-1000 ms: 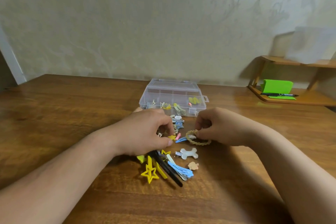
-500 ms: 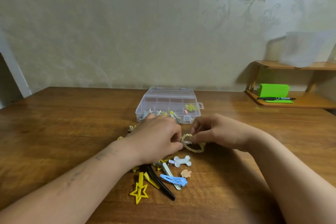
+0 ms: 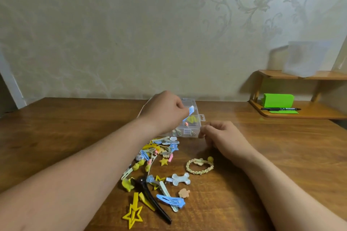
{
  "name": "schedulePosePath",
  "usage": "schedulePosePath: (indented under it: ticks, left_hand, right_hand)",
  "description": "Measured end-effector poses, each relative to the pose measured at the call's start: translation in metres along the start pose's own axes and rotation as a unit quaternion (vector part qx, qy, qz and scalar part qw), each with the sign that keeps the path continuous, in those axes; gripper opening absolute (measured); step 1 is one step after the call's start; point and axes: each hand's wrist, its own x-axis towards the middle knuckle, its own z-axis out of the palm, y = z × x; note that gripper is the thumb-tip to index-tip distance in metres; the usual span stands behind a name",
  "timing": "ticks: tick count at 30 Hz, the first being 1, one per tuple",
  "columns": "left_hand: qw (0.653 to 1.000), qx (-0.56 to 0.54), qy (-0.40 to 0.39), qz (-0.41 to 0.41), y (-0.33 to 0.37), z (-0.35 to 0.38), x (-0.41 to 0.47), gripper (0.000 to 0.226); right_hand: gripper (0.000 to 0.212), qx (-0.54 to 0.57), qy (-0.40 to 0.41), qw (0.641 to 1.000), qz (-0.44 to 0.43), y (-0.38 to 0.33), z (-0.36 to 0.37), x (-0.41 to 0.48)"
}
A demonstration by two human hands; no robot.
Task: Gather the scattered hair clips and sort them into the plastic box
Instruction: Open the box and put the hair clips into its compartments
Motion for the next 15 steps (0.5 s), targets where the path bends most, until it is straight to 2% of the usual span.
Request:
schedulePosePath:
  ticks: [7, 10, 15]
  left_hand:
    - [0.98, 0.13, -0.117, -0.095, 0.022, 0.029, 0.046, 0.032]
    - [0.977, 0.135, -0.125, -0.111, 0.022, 0.037, 0.049, 0.022]
    - [0.979, 0.131, -0.107, -0.112, 0.019, 0.047, 0.052, 0.025]
  right_hand:
    - [0.032, 0.089, 0.034, 0.995, 0.006, 0.009, -0.001, 0.006]
    - [0.031, 0.086, 0.048, 0.995, 0.006, 0.009, 0.0, 0.006]
    - [0.029, 0.089, 0.062, 0.994, 0.004, 0.007, 0.001, 0.005]
